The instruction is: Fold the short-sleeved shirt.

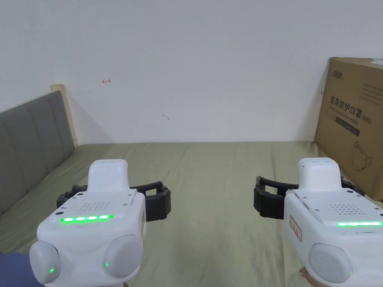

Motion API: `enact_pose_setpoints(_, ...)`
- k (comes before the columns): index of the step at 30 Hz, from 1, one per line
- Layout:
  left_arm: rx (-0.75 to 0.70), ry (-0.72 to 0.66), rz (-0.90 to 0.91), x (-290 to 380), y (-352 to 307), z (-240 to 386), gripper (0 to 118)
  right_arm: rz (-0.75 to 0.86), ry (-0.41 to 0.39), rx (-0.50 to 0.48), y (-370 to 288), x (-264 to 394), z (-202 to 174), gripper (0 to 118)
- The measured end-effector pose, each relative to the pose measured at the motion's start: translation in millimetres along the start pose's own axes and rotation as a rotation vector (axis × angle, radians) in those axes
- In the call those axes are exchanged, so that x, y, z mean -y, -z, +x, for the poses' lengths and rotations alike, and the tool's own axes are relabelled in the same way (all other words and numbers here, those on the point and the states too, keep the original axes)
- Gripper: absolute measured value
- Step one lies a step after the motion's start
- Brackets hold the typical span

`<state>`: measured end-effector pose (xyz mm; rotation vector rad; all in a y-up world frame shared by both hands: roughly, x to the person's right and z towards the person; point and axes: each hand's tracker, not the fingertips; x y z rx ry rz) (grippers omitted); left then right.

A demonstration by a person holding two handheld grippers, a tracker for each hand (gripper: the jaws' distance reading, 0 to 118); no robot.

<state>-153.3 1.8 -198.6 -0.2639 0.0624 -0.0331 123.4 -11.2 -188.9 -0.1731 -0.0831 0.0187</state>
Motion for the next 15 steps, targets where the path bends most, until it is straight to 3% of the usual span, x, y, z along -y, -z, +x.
enact_pose_setpoints(11,0.067,-0.018,-0.047,-1.9,-4.5,11.7,118,-0.032,0.005,-0.007,2.8,4.2,2.4,112)
enact_pose_setpoints(15,0.037,0.041,-0.031,0.0,-3.7,19.2,118,-0.034,-0.002,-0.011,2.3,5.2,2.1,112)
